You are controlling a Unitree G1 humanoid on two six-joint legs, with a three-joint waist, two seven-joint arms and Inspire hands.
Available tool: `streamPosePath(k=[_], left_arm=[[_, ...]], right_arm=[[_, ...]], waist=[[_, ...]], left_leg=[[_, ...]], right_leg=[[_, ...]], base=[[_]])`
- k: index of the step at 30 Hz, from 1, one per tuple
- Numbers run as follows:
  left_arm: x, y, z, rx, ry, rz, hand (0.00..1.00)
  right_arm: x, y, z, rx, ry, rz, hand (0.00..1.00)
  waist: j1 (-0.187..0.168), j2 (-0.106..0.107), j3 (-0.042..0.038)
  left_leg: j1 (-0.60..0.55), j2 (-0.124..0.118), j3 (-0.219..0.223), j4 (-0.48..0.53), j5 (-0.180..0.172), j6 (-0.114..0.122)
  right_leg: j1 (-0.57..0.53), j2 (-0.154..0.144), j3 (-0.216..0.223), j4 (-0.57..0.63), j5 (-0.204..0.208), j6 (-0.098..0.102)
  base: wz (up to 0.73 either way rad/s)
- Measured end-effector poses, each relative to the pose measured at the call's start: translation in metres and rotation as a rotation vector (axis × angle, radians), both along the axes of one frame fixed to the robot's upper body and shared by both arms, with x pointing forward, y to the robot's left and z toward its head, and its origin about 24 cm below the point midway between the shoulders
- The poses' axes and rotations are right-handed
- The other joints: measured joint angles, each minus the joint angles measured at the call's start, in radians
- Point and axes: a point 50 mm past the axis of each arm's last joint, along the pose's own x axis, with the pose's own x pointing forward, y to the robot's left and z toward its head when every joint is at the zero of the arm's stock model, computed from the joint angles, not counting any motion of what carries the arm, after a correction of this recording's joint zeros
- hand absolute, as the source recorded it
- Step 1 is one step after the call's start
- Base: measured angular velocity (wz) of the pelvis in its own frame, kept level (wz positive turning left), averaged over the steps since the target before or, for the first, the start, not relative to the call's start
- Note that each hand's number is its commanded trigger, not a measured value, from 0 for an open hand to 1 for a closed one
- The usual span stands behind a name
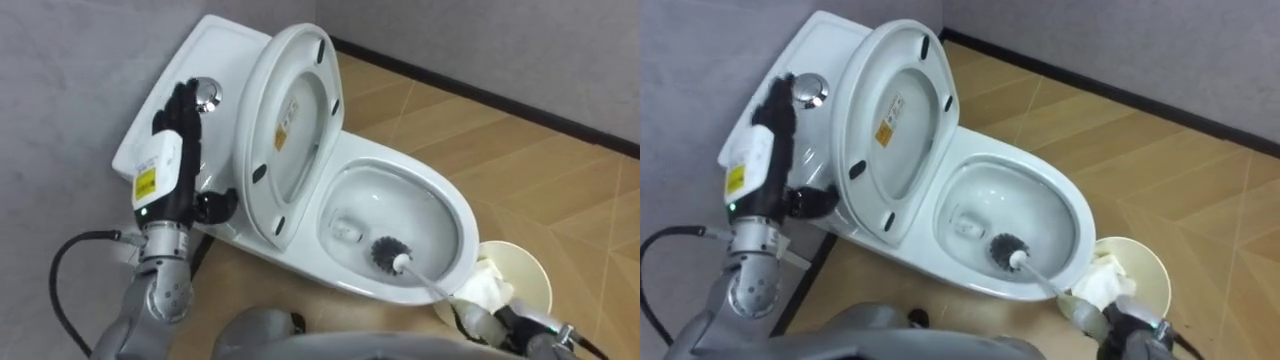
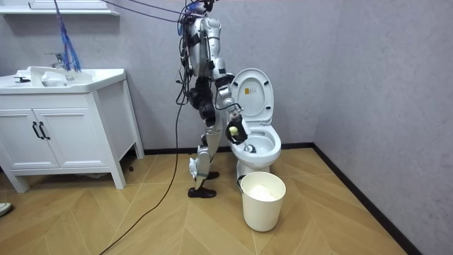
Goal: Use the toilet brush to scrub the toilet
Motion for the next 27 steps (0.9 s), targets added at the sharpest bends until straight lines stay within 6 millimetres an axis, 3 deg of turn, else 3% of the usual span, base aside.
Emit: streamPosePath(k=[6, 9, 12, 16, 20, 24, 27], left_arm=[[0.008, 0.001, -0.004, -0.017, 0.013, -0.046, 0.0], [0.017, 0.0, -0.003, -0.017, -0.006, -0.08, 0.0], [0.027, -0.003, -0.002, -0.016, -0.021, -0.111, 0.0], [0.045, -0.009, 0.008, -0.01, -0.068, -0.147, 0.0], [0.06, -0.013, 0.016, 0.008, -0.106, -0.174, 0.0], [0.075, -0.016, 0.029, 0.02, -0.175, -0.184, 0.0], [0.082, -0.019, 0.036, 0.026, -0.216, -0.188, 0.0]], right_arm=[[0.043, -0.022, 0.021, -0.094, -0.144, 0.037, 1.0], [0.071, -0.024, 0.034, -0.127, -0.237, 0.061, 1.0], [0.093, -0.03, 0.047, -0.151, -0.308, 0.087, 1.0], [0.122, -0.031, 0.064, -0.18, -0.395, 0.12, 1.0], [0.137, -0.03, 0.073, -0.197, -0.44, 0.139, 1.0], [0.161, -0.031, 0.092, -0.255, -0.499, 0.19, 1.0], [0.173, -0.028, 0.1, -0.27, -0.53, 0.227, 1.0]], waist=[[0.028, -0.008, 0.0075], [0.039, -0.007, 0.0182], [0.06, -0.002, 0.0208], [0.084, 0.005, 0.0275], [0.093, 0.008, 0.0342], [0.094, 0.01, 0.0466], [0.102, 0.01, 0.0482]], left_leg=[[-0.062, 0.003, 0.006, 0.024, 0.006, 0.004], [-0.102, 0.01, 0.008, 0.037, 0.011, 0.006], [-0.142, 0.013, 0.006, 0.042, 0.023, 0.006], [-0.222, 0.013, 0.001, 0.08, 0.034, 0.005], [-0.286, 0.009, -0.001, 0.105, 0.045, 0.006], [-0.366, -0.003, 0.005, 0.108, 0.074, 0.009], [-0.414, -0.007, 0.012, 0.107, 0.096, 0.01]], right_leg=[[-0.067, -0.002, 0.001, 0.023, 0.002, -0.003], [-0.101, -0.003, -0.013, 0.045, 0.003, -0.005], [-0.156, -0.007, -0.009, 0.083, 0.002, -0.006], [-0.244, -0.018, -0.017, 0.152, -0.013, -0.026], [-0.321, -0.036, -0.024, 0.225, -0.029, -0.034], [-0.435, -0.063, -0.019, 0.294, -0.04, -0.041], [-0.501, -0.075, -0.012, 0.328, -0.041, -0.047]], base=[[0.0], [-0.01], [0.0], [0.03], [0.04], [-0.04], [-0.04]])
